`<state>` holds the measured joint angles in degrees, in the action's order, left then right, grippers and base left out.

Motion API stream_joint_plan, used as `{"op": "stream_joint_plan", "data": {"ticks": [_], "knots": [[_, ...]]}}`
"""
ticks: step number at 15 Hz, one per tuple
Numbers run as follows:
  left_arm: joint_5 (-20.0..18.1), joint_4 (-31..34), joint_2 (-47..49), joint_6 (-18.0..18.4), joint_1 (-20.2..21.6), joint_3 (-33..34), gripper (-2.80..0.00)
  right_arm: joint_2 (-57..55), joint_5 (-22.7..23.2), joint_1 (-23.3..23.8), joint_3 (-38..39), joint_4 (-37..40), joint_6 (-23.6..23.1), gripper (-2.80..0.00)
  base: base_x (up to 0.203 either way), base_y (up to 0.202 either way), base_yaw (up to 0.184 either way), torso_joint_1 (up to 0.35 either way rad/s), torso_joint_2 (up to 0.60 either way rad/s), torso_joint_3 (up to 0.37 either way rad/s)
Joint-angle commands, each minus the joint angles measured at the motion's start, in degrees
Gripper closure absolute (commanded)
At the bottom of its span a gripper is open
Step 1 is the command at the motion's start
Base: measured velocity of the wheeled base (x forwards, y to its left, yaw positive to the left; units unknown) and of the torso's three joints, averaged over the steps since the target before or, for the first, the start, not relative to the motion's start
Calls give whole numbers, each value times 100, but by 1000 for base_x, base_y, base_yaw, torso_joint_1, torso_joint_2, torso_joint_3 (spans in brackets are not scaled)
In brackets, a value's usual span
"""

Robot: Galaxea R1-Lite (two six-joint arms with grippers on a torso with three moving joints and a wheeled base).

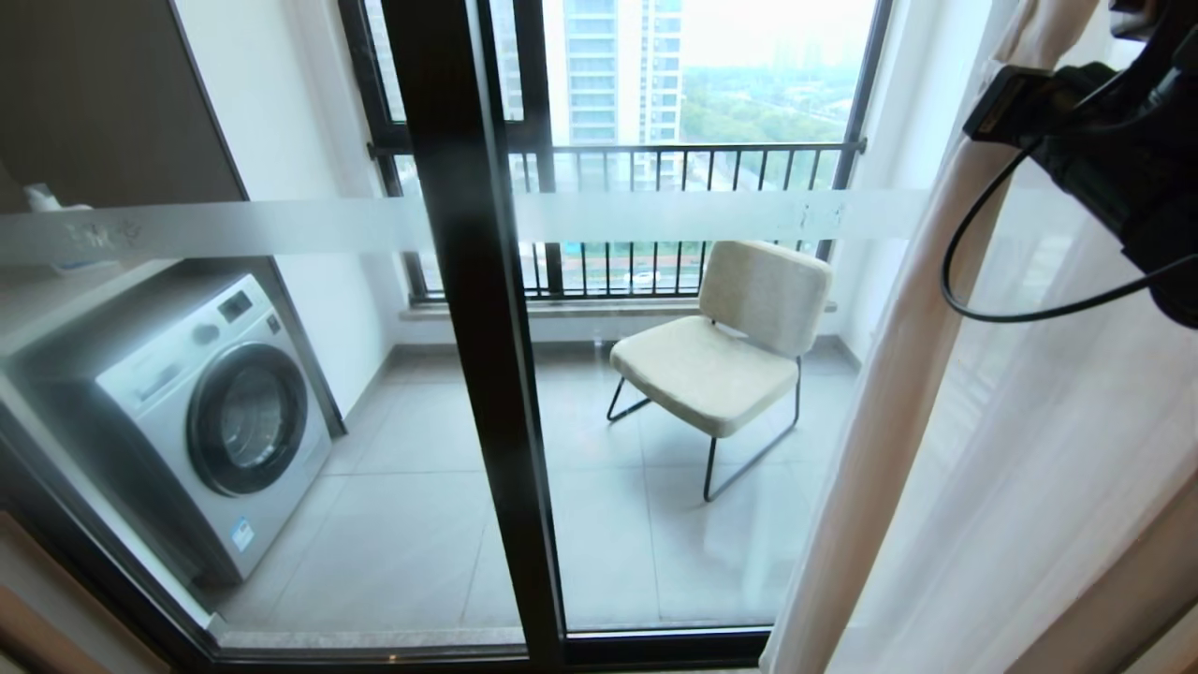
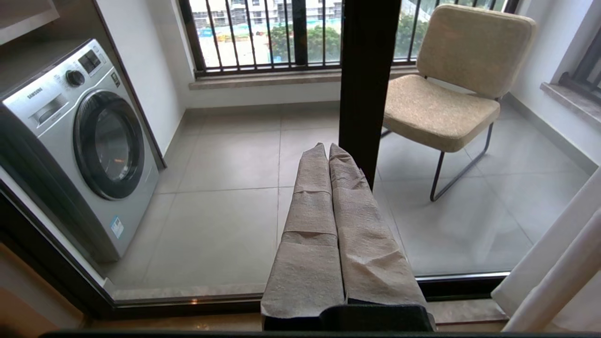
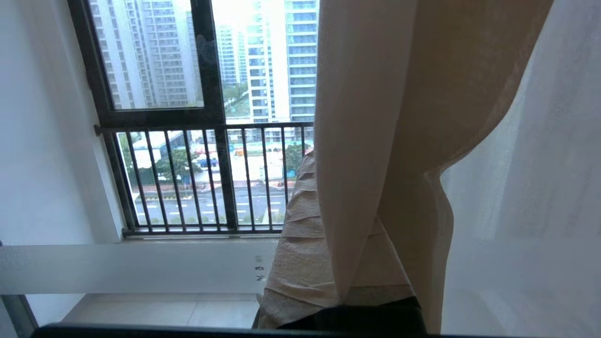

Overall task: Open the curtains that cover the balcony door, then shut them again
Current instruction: Close the inner curtains on both sides

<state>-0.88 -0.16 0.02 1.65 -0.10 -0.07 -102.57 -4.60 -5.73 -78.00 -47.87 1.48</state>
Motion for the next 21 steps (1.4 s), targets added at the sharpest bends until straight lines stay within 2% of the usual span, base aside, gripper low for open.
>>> {"op": "stream_joint_plan", "data": {"ticks": [1, 15, 21], "knots": [[0, -2, -2, 2, 1, -1, 0, -26, -15, -86, -5, -29, -8, 0, 0, 193, -1, 2, 6, 3], [8, -2, -2, 2, 1, -1, 0, -26, -6, -390, -90, -38, -34, 0, 0, 191, -1, 2, 3, 2], [8, -2, -2, 2, 1, -1, 0, -228, -6, -556, -575, 23, -41, 0, 0, 190, 1, 0, 1, 3]]}}
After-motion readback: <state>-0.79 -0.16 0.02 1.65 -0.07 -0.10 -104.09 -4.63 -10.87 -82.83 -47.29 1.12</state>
